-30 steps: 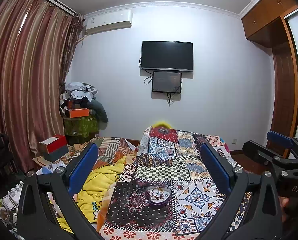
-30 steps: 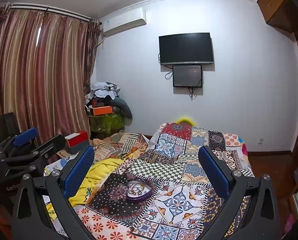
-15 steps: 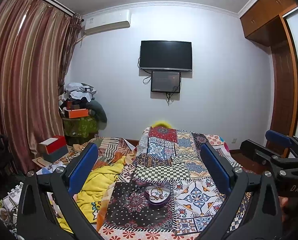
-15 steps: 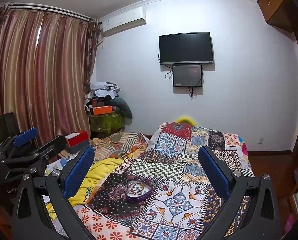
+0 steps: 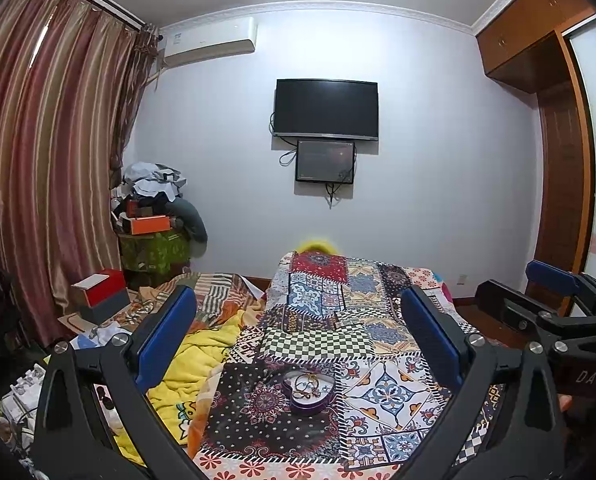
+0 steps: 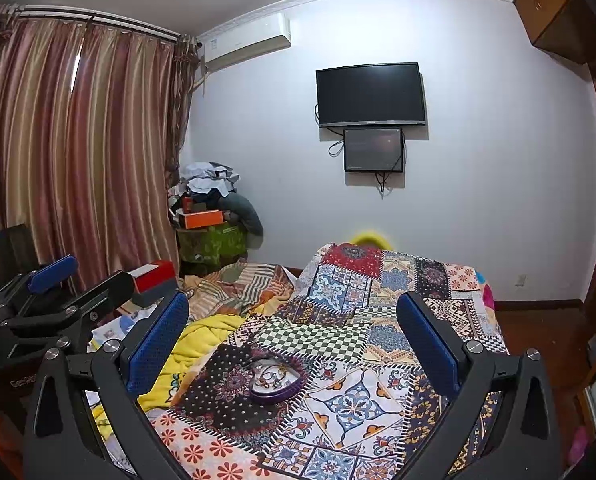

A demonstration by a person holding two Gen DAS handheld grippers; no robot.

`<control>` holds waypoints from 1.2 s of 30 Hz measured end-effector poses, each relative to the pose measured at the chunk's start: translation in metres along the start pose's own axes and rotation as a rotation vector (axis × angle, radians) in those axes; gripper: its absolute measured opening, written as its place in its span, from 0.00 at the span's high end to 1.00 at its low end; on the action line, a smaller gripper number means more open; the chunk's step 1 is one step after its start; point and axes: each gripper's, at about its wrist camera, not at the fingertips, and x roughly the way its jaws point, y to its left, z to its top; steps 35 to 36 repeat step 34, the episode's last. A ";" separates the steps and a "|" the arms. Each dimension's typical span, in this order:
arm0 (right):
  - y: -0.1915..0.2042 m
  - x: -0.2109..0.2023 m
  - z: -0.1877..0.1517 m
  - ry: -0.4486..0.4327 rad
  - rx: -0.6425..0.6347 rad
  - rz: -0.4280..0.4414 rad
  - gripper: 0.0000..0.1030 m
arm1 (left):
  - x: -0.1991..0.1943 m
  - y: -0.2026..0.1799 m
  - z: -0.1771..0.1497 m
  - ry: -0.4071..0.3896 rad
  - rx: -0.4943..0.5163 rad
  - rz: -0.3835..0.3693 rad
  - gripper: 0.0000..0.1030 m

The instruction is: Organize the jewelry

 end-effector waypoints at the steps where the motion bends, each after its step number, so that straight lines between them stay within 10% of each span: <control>1: -0.001 0.000 0.000 0.002 0.002 0.000 0.00 | 0.000 0.000 0.000 -0.001 0.000 0.001 0.00; 36: -0.009 0.008 -0.003 0.029 0.025 -0.015 0.00 | 0.009 0.007 -0.003 0.033 -0.035 0.002 0.00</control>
